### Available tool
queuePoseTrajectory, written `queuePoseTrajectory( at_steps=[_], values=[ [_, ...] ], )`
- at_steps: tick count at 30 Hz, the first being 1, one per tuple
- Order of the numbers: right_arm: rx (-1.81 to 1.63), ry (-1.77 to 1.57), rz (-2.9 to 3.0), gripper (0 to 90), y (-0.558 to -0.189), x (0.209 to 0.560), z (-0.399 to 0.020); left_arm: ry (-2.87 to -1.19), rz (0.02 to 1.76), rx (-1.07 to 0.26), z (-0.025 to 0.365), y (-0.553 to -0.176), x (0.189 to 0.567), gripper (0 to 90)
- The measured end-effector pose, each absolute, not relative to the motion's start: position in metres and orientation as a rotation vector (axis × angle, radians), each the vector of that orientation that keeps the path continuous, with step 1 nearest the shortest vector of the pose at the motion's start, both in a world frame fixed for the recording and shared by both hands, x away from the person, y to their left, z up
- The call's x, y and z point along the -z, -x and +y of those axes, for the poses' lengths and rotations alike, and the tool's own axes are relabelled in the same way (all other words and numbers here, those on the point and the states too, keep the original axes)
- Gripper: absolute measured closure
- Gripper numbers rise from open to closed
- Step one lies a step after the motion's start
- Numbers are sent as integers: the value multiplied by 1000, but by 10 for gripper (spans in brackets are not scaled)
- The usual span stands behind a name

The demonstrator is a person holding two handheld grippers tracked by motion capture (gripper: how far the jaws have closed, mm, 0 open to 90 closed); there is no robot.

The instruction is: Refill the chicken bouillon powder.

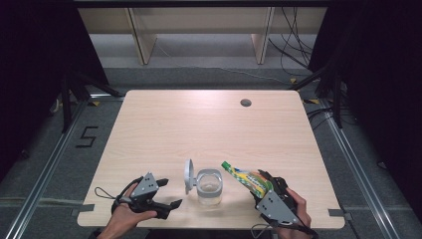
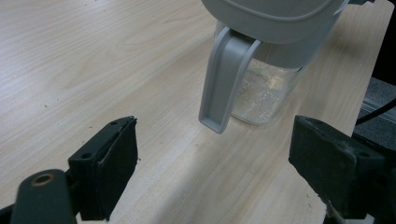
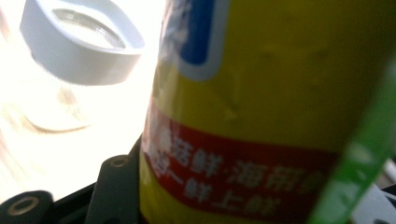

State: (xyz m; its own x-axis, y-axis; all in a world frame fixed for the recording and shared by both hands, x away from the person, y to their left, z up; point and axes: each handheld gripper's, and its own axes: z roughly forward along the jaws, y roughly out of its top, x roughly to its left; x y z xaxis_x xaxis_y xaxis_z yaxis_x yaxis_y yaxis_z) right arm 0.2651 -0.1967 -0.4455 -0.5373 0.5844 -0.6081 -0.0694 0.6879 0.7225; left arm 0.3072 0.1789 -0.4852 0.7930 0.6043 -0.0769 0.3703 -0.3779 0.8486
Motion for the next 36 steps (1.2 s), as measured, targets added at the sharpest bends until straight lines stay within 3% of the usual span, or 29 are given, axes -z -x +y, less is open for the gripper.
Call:
queuePoseTrajectory(
  at_steps=[23, 29, 31, 36],
  values=[
    [-257, 163, 1836, 485, -253, 446, -163, -2003, 739, -298, 179, -309, 488, 150],
    [-165, 182, 1811, 486, -251, 455, -161, -2041, 699, -327, 182, -311, 486, 150],
    [-55, 337, 1754, 491, -252, 450, -155, -2034, 709, -309, 182, -310, 487, 150],
    [-42, 315, 1739, 513, -249, 455, -154, -2020, 735, -307, 180, -309, 489, 151]
  ],
)
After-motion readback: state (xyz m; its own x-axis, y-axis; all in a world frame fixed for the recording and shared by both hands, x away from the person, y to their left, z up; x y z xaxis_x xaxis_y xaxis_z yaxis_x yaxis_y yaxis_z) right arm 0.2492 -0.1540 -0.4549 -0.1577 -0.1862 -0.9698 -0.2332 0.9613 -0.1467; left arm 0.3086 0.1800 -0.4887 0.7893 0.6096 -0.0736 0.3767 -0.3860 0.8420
